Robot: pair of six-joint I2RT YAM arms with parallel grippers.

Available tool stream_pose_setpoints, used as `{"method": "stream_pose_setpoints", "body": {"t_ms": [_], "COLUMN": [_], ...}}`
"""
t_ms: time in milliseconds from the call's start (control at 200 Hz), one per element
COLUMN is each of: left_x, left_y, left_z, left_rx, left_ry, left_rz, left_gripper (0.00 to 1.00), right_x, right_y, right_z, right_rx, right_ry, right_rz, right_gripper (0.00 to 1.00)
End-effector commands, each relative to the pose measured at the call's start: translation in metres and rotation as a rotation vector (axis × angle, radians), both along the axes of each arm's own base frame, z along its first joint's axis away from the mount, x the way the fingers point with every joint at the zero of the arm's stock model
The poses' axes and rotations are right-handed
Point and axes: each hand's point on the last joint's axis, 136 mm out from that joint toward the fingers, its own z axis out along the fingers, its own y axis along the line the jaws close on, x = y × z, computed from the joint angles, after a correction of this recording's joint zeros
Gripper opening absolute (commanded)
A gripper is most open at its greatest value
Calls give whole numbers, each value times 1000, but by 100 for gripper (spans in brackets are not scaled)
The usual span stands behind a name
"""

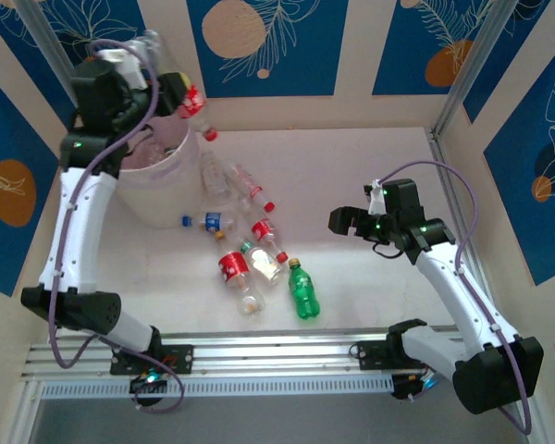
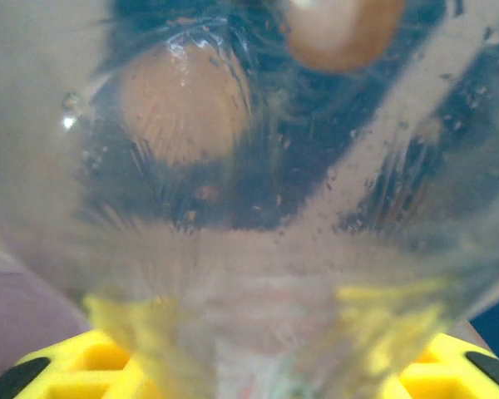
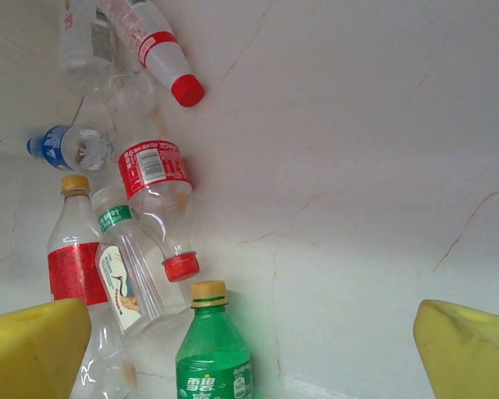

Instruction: Put the plastic bottles in the bin

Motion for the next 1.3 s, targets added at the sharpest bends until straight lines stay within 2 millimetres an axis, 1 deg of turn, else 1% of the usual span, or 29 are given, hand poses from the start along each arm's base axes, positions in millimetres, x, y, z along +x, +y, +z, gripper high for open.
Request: {"method": "stream_pose_setpoints", "body": {"t_ms": [0,80,145,195,255,425,550,630,925,1050,1145,1295], "left_x": [-8,-10,-9,-7,-1,18,25,26,36,39,41,45], "left_y": [58,95,120,132,139,140,133,131,123,118,115,103], "left_z": [3,2,-3,-11,-25,-74,-108,-124,-176,-199,-213,-235], "left_rx": [21,-7,-9,5,33,105,152,188,325,337,330,305], "left_ry": [2,-14,-17,-5,31,137,201,232,363,415,440,484], "left_rz": [141,240,310,340,349,306,268,263,180,133,105,54], "left_gripper": [0,0,0,0,0,0,0,0,0,0,0,0], "right_x": [-3,-3,-2,-3,-2,-2,-3,-3,1,4,4,7], "right_y": [2,2,2,3,3,3,5,8,19,22,24,26], "right_z": [-6,-7,-8,-9,-10,-10,-12,-11,-10,-9,-10,-9], "right_rx": [2,-2,-3,-4,-5,-7,-3,-1,-20,-29,-35,-37], "right_ry": [26,27,30,32,35,35,43,42,45,43,44,45], "right_rz": [4,6,8,11,12,10,12,21,47,53,60,61], "right_gripper": [100,100,100,99,99,99,99,99,99,99,99,99]}}
